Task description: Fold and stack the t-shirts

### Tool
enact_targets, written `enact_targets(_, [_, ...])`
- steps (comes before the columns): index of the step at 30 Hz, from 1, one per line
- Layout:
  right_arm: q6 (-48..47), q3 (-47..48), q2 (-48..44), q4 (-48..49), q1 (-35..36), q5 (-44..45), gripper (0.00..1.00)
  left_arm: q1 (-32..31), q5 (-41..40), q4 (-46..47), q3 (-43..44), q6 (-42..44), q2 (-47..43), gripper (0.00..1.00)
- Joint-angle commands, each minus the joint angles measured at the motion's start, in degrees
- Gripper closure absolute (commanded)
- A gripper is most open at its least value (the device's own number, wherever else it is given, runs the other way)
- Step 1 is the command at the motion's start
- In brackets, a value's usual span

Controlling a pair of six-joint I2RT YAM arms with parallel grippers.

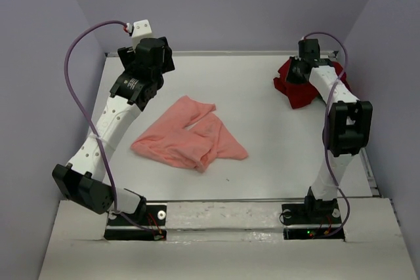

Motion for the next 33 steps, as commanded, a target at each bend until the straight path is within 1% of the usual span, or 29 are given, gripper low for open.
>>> enact_targets(1, [1.6, -2.2, 0.5, 3.4, 1.0, -6.6, 1.0, 0.2, 0.5, 2.3, -0.1, 0.5, -1.5, 0.01])
enact_targets(4, [3.0, -7.2, -0.5, 5.6, 1.0, -6.7, 1.0, 0.2, 0.0, 2.5, 0.2, 0.9, -1.1, 0.01])
enact_targets(8, [4.7, -14.9, -2.3, 9.3, 1.5, -4.3, 1.0, 0.3, 0.0, 2.6, 0.6, 1.1, -0.5, 0.01])
enact_targets(10, [5.2, -16.7, -2.3, 10.0, 1.5, -0.5, 1.0, 0.2, 0.0, 2.5, 0.6, 1.1, -0.6, 0.01])
enact_targets(13, [4.4, -18.2, -1.1, 11.5, 1.5, 2.0, 1.0, 0.2, 0.4, 2.7, 0.1, 0.9, -0.8, 0.01])
enact_targets(16, [3.5, -16.4, 1.6, 10.9, 1.5, 4.3, 1.0, 0.2, 0.6, 2.7, -0.2, 0.9, -1.0, 0.01])
enact_targets(23, [1.2, -4.5, 7.9, 5.5, -0.9, 9.2, 1.0, 0.3, 0.3, 2.6, -0.4, 1.2, -1.0, 0.01])
enact_targets(26, [0.5, 2.2, 11.4, 2.7, -2.1, 10.6, 1.0, 0.2, 0.0, 2.3, -0.2, 1.2, -0.7, 0.01])
enact_targets(27, [0.3, 2.2, 12.2, 2.3, -2.1, 11.0, 1.0, 0.3, 0.0, 2.3, -0.1, 1.3, -0.8, 0.01])
enact_targets(31, [-0.2, 7.1, 16.5, 0.5, -3.2, 13.6, 1.0, 0.2, -0.4, 2.2, 0.5, 1.7, -0.7, 0.01])
enact_targets(33, [-0.8, 11.0, 19.6, -0.1, -3.2, 13.7, 1.0, 0.2, -0.4, 1.8, 1.1, 1.6, -0.4, 0.01])
